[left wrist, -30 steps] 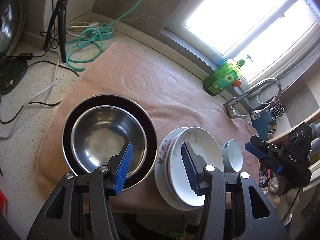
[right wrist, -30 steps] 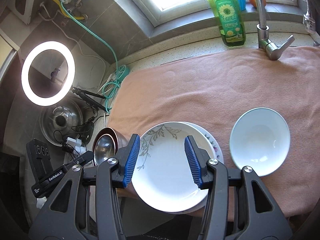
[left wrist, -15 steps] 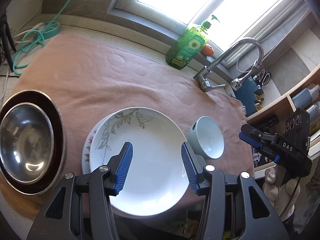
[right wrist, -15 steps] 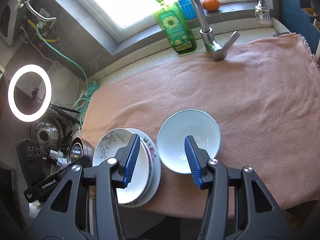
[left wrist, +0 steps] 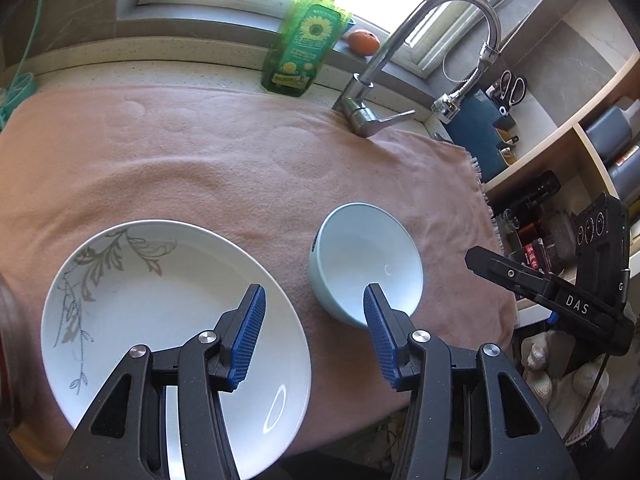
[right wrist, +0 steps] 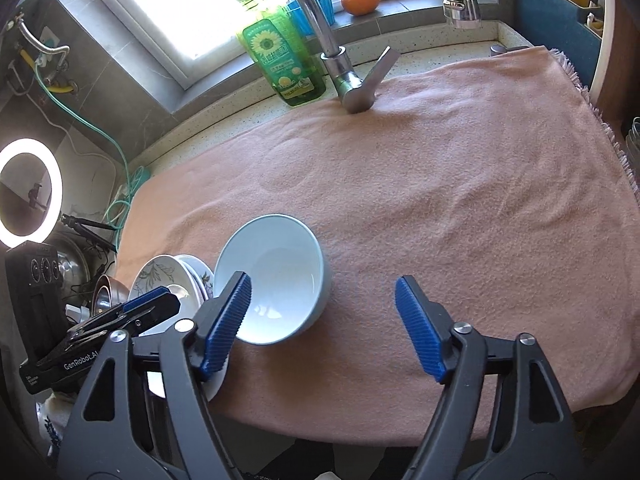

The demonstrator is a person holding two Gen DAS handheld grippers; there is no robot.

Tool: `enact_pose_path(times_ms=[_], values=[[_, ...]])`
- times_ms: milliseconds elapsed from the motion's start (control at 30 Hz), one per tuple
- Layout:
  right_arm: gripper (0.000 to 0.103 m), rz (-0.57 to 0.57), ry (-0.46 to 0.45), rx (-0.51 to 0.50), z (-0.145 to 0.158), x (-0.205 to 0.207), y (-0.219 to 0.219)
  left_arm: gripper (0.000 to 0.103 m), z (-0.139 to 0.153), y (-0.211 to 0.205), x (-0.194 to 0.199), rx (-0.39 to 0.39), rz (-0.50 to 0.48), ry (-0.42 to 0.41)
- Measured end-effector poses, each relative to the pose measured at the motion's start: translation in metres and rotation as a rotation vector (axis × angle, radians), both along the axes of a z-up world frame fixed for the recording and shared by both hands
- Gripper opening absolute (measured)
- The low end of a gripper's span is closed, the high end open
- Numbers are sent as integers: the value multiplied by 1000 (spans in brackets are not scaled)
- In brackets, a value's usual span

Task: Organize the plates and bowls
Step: 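Move the right gripper to the pale blue-white ceramic bowl, then close the right gripper on the pale blue bowl rim, then lift the pale blue bowl and carry it over the nested bowls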

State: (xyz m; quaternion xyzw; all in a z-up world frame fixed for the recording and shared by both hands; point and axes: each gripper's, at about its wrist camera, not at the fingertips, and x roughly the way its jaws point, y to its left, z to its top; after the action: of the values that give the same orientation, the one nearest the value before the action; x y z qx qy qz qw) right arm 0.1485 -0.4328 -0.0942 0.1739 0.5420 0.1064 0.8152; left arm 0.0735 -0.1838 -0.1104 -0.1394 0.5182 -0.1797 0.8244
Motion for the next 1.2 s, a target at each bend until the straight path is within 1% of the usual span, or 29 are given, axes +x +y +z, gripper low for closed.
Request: enact_pose_path(times_ms=[100, 300, 467, 533, 600, 633, 700, 733, 767, 867, 933, 1000, 1033, 1067, 1100, 1167, 1200], values=[[88, 22, 9, -1, -7, 3, 1, 49, -3, -11, 7, 30, -20, 2], [88, 23, 10, 14, -15, 9, -1, 49, -9, -24, 20, 83, -53, 6], [88, 31, 16, 27, -21, 13, 0, 49, -17, -27, 27, 90, -64, 33], [85, 37, 20, 31, -24, 15, 1, 48, -19, -30, 29, 96, -71, 42], [75, 45, 33, 39, -28, 17, 2, 48, -22, -33, 30, 96, -80, 50], [72, 47, 44, 46, -31, 17, 3, 48, -23, -35, 31, 96, -85, 54], [62, 47, 66, 65, -37, 19, 3, 48, -26, -37, 32, 95, -87, 64], [59, 49, 76, 75, -40, 19, 4, 44, -27, -37, 33, 93, -89, 68], [55, 52, 84, 80, -43, 20, 5, 38, -28, -38, 34, 95, -92, 71], [46, 64, 100, 86, -49, 21, 8, 29, -32, -38, 35, 92, -90, 80], [41, 70, 115, 97, -53, 22, 11, 26, -34, -37, 36, 88, -89, 85], [28, 75, 133, 112, -58, 24, 14, 25, -36, -36, 38, 83, -83, 91], [25, 76, 139, 117, -60, 25, 15, 22, -37, -35, 38, 81, -82, 96], [19, 76, 144, 121, -62, 25, 16, 21, -38, -35, 38, 78, -82, 99], [16, 75, 150, 124, -63, 26, 17, 21, -39, -35, 38, 76, -83, 100], [15, 65, 149, 120, -64, 25, 18, 18, -40, -36, 38, 72, -91, 105], [15, 63, 148, 116, -63, 25, 18, 18, -40, -37, 38, 75, -93, 105]])
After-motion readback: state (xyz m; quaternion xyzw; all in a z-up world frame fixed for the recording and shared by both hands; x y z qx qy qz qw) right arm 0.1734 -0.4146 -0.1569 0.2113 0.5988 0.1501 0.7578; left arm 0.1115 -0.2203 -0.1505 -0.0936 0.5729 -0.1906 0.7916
